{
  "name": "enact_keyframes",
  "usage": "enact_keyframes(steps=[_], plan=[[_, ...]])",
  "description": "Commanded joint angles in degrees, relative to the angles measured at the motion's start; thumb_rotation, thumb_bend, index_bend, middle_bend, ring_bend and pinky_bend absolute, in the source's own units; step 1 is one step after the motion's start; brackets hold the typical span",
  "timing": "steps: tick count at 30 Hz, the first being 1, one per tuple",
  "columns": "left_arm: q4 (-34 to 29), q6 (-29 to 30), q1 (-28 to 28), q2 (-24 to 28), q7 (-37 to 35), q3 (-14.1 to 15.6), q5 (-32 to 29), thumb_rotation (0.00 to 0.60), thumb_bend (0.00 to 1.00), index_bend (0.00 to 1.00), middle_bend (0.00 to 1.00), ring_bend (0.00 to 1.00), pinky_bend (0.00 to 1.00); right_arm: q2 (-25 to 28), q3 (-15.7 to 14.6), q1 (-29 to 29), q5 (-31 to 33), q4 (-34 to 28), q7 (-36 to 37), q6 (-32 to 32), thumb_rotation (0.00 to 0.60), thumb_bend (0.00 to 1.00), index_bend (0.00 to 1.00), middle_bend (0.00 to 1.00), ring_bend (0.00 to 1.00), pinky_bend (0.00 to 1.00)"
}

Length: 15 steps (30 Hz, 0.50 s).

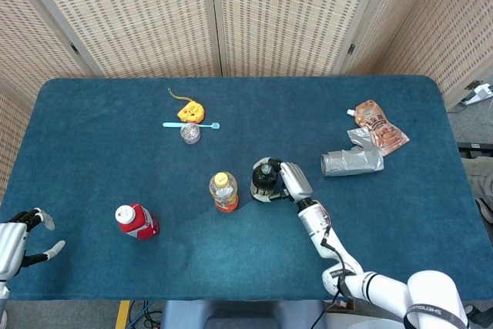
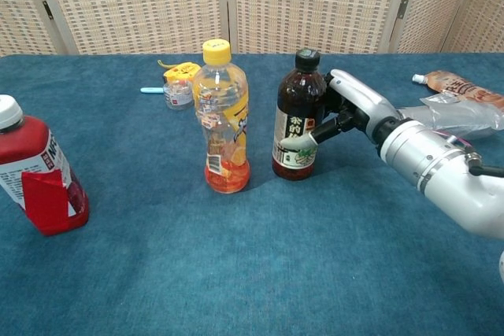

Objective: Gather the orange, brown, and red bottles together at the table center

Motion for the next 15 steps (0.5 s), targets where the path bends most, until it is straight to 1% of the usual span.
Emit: enact_keyframes(steps=[1,3,4,9,11,15], plan=[[0.0,0.0,0.0,0.0,0.1,0.0,0.1,0.600,0.13,0.55,0.45,0.41,0.61,0.3,-0.4,-0.1,-0.2,0.0,0.1,-0.2,0.600,0.00,0.41,0.45,0.38,0.50],[0.0,0.0,0.0,0.0,0.1,0.1,0.1,0.600,0.13,0.55,0.45,0.41,0.61,0.9,-0.8,0.0,-0.5,-0.2,0.4,-0.5,0.600,0.00,0.41,0.41,0.37,0.50],[0.0,0.0,0.0,0.0,0.2,0.1,0.1,0.600,0.13,0.55,0.45,0.41,0.61,1.1,-0.9,0.0,-0.6,-0.3,0.4,-0.6,0.600,0.00,0.38,0.38,0.35,0.49],[0.2,-0.2,-0.1,-0.2,0.4,0.1,0.2,0.600,0.13,0.55,0.45,0.41,0.61,3.0,-1.5,0.2,-1.0,-1.4,0.0,-1.7,0.600,0.00,0.13,0.19,0.22,0.38],[0.2,-0.3,-0.1,-0.2,0.5,0.1,0.1,0.600,0.13,0.55,0.45,0.41,0.61,3.7,-1.5,0.2,-1.1,-2.1,-0.5,-1.6,0.600,0.00,0.07,0.15,0.19,0.35],[0.2,-0.4,-0.1,-0.3,0.8,0.1,0.0,0.600,0.13,0.55,0.45,0.41,0.61,5.5,-1.5,0.1,-1.4,-4.0,-2.6,-0.9,0.600,0.00,0.02,0.12,0.16,0.32]])
